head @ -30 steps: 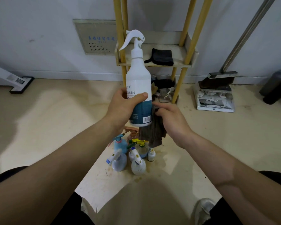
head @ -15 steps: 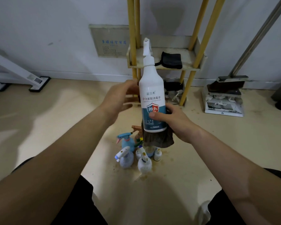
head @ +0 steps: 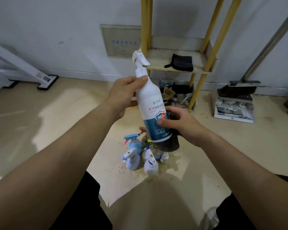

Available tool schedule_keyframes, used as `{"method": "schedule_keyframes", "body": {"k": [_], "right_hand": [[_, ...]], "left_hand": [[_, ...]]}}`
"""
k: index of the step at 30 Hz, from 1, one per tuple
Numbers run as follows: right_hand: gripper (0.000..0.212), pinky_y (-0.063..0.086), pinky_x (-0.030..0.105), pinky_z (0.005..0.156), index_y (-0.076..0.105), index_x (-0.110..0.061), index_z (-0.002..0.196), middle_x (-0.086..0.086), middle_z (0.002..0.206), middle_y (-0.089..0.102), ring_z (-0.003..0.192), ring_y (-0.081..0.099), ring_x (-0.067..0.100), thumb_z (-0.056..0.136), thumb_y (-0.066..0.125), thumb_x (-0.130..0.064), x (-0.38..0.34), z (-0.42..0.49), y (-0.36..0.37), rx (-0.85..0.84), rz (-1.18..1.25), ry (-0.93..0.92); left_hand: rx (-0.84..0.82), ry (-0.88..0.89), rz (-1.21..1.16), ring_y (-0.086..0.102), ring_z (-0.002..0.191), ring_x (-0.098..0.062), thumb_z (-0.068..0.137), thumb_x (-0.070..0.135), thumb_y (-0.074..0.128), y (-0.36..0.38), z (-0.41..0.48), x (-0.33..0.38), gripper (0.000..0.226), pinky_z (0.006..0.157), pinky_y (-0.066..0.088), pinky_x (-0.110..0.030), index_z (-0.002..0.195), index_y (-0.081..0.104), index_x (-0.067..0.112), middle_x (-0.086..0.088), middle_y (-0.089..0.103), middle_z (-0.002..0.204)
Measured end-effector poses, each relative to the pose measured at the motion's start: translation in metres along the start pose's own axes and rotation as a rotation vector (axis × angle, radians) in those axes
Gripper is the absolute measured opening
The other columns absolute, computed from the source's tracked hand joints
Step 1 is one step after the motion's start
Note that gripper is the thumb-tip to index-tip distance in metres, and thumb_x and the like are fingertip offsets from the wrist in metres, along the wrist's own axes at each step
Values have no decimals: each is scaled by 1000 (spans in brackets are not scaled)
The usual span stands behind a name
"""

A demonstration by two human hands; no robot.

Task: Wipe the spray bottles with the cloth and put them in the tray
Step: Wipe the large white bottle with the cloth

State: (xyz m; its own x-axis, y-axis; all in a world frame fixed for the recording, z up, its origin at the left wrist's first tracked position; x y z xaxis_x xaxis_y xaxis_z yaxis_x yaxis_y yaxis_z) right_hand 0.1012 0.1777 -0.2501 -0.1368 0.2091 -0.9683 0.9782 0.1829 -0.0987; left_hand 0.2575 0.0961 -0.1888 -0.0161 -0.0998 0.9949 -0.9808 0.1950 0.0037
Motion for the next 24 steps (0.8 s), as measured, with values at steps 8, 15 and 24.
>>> {"method": "schedule_keyframes", "body": {"k": [8, 15, 24], "right_hand": [[47, 30, 14, 113, 52, -18, 145, 0, 145, 51, 134, 45, 13, 98, 59, -14, -50, -27, 8, 437, -599, -454], [42, 51, 31, 100, 74, -13, 117, 5, 125, 67, 111, 63, 20, 81, 66, 6, -47, -20, 47, 250, -862, -634], [40, 30, -8, 80, 73, -20, 118, -4, 118, 70, 105, 60, 6, 86, 62, 0, -18, 44, 55, 233, -669, -293]], "left_hand": [[261, -52, -77, 72, 92, -19, 92, 32, 72, -16, 3, -16, 17, 82, 62, -44, 98, 71, 17, 2, 74, 98], [344, -50, 11, 71, 97, -24, 83, 32, 81, -52, -1, -23, 21, 84, 61, -51, 95, 74, 16, -7, 75, 101], [458, -90, 388, 69, 88, -20, 68, 45, 83, -139, 1, -57, 37, 79, 60, -40, 94, 70, 23, 5, 70, 88]]}}
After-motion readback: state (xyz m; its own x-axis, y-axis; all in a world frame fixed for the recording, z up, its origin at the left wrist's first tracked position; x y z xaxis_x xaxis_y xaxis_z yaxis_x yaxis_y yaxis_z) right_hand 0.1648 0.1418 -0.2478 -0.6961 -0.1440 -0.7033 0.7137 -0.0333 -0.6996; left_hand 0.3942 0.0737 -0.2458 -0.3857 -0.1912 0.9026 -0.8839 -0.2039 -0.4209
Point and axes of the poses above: each hand's wrist, its own z-axis towards the middle knuckle, its own y-axis out of the palm, x = y × z, the point moved 10 cm from there along z, towards the middle knuckle
